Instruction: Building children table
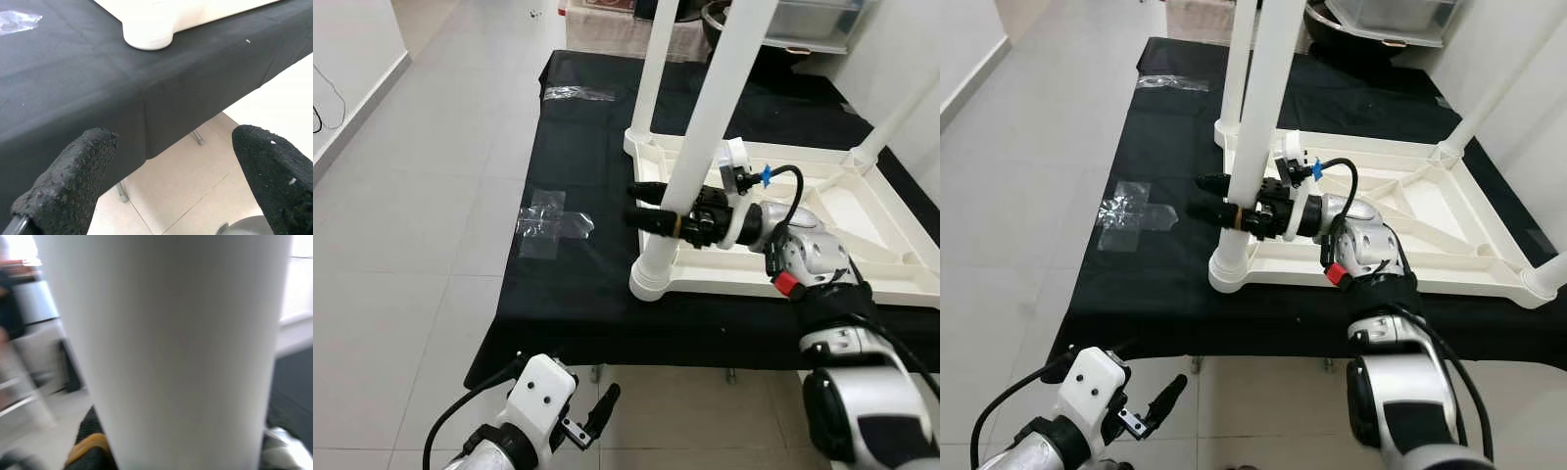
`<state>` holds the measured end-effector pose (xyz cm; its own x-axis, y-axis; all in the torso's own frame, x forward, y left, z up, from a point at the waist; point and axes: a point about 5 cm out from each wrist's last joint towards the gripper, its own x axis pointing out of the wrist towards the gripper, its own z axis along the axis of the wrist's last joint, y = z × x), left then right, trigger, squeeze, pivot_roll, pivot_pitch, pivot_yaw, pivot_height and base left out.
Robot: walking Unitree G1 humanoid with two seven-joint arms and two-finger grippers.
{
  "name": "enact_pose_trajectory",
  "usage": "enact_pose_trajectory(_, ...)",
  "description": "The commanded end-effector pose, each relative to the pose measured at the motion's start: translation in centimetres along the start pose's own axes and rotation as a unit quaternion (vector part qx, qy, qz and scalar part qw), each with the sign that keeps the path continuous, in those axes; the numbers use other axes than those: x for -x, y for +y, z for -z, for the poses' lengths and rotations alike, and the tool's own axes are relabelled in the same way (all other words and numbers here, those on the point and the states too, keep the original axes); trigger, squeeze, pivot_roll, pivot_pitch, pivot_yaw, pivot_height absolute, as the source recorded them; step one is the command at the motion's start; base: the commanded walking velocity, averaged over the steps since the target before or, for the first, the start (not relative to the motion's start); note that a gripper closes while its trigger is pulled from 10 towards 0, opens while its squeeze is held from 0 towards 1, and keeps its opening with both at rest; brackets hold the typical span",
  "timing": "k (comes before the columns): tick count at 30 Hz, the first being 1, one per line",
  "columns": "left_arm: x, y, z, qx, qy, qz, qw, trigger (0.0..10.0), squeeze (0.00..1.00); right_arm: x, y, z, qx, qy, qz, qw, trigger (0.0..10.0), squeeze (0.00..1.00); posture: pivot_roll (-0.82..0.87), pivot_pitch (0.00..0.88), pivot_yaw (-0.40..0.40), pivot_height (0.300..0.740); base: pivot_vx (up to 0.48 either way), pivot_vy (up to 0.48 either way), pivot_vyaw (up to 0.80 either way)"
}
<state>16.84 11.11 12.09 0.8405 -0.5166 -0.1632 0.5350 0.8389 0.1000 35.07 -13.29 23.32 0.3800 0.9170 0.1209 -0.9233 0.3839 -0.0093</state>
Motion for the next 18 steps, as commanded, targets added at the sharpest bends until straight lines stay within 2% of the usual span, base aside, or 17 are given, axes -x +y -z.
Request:
enact_pose_trajectory(1, 0.0, -0.3, 0.0, 0.001, 0.002, 0.007, 1.0, 10.0, 0.0, -0.1, -0.1, 0.6, -0.011, 0.015, 0.061, 0.998, 0.0, 0.0, 0.12, 0.166, -0.125, 0.74, 0.0, 0.0, 0.0)
enact_pose_trajectory(4, -0.2, -0.2, 0.1, 0.004, 0.001, 0.012, 1.0, 10.0, 0.0, 0.0, -0.6, 1.0, 0.012, 0.001, 0.185, 0.983, 0.0, 0.0, 0.1, 0.159, -0.113, 0.74, 0.0, 0.0, 0.0)
enact_pose_trajectory(5, -0.2, -0.2, 0.1, 0.004, 0.001, 0.012, 1.0, 10.0, 0.0, 0.0, -0.6, 1.0, 0.012, 0.001, 0.185, 0.983, 0.0, 0.0, 0.1, 0.159, -0.113, 0.74, 0.0, 0.0, 0.0)
enact_pose_trajectory(6, -0.3, -0.1, 0.2, 0.004, 0.001, 0.014, 1.0, 10.0, 0.0, 0.0, -0.7, 1.1, 0.017, -0.006, 0.23, 0.973, 0.0, 0.0, 0.1, 0.154, -0.114, 0.74, 0.0, 0.0, 0.0)
enact_pose_trajectory(7, -0.3, -0.1, 0.2, 0.004, 0.001, 0.014, 1.0, 10.0, 0.0, 0.0, -0.7, 1.1, 0.017, -0.006, 0.23, 0.973, 0.0, 0.0, 0.1, 0.154, -0.114, 0.74, 0.0, 0.0, 0.0)
enact_pose_trajectory(8, -0.4, -0.1, 0.2, 0.003, 0.001, 0.015, 1.0, 10.0, 0.0, 0.0, -0.7, 1.1, 0.019, -0.01, 0.254, 0.967, 0.0, 0.0, 0.1, 0.154, -0.114, 0.74, 0.0, 0.0, 0.0)
enact_pose_trajectory(9, -0.5, -0.1, 0.2, 0.003, 0.001, 0.014, 1.0, 10.0, 0.0, 0.2, -1.1, 1.3, 0.015, -0.022, 0.321, 0.947, 0.0, 0.0, 0.1, 0.147, -0.112, 0.74, 0.0, 0.0, 0.0)
enact_pose_trajectory(10, -0.5, -0.1, 0.3, 0.003, 0.0, 0.012, 1.0, 10.0, 0.0, 0.7, -1.5, 1.4, 0.028, -0.017, 0.41, 0.911, 0.0, 0.0, 0.1, 0.148, -0.113, 0.74, 0.0, 0.0, 0.0)
enact_pose_trajectory(12, -0.5, -0.1, 0.3, 0.003, 0.0, 0.012, 1.0, 10.0, 0.0, 0.7, -1.5, 1.4, 0.028, -0.017, 0.41, 0.911, 0.0, 0.0, 0.1, 0.148, -0.113, 0.74, 0.0, 0.0, 0.0)
enact_pose_trajectory(13, -0.6, -0.1, 0.3, 0.003, 0.0, 0.01, 1.0, 10.0, 0.0, 1.2, -1.6, 1.6, 0.02, -0.016, 0.477, 0.879, 0.0, 0.0, 0.1, 0.143, -0.116, 0.74, 0.0, 0.0, 0.0)
enact_pose_trajectory(14, -0.7, -0.1, 0.3, 0.004, 0.0, 0.01, 1.0, 10.0, 0.0, 1.9, -1.5, 1.9, 0.01, -0.011, 0.555, 0.832, 0.0, 0.0, 0.1, 0.142, -0.118, 0.74, 0.0, 0.0, 0.0)
enact_pose_trajectory(16, -0.7, -0.1, 0.3, 0.004, 0.0, 0.01, 1.0, 10.0, 0.0, 1.9, -1.5, 1.9, 0.01, -0.011, 0.555, 0.832, 0.0, 0.0, 0.1, 0.142, -0.118, 0.74, 0.0, 0.0, 0.0)
enact_pose_trajectory(17, -0.7, -0.1, 0.3, 0.004, -0.001, 0.01, 1.0, 10.0, 0.0, 2.4, -1.3, 2.0, 0.003, -0.007, 0.611, 0.792, 0.0, 0.0, 0.1, 0.141, -0.121, 0.74, 0.0, 0.0, 0.0)
enact_pose_trajectory(18, -0.8, -0.1, 0.3, 0.004, -0.001, 0.01, 1.0, 10.0, 0.0, 2.3, -0.9, 2.2, -0.003, -0.003, 0.642, 0.767, 0.0, 0.0, 0.1, 0.142, -0.121, 0.74, 0.0, 0.0, 0.0)
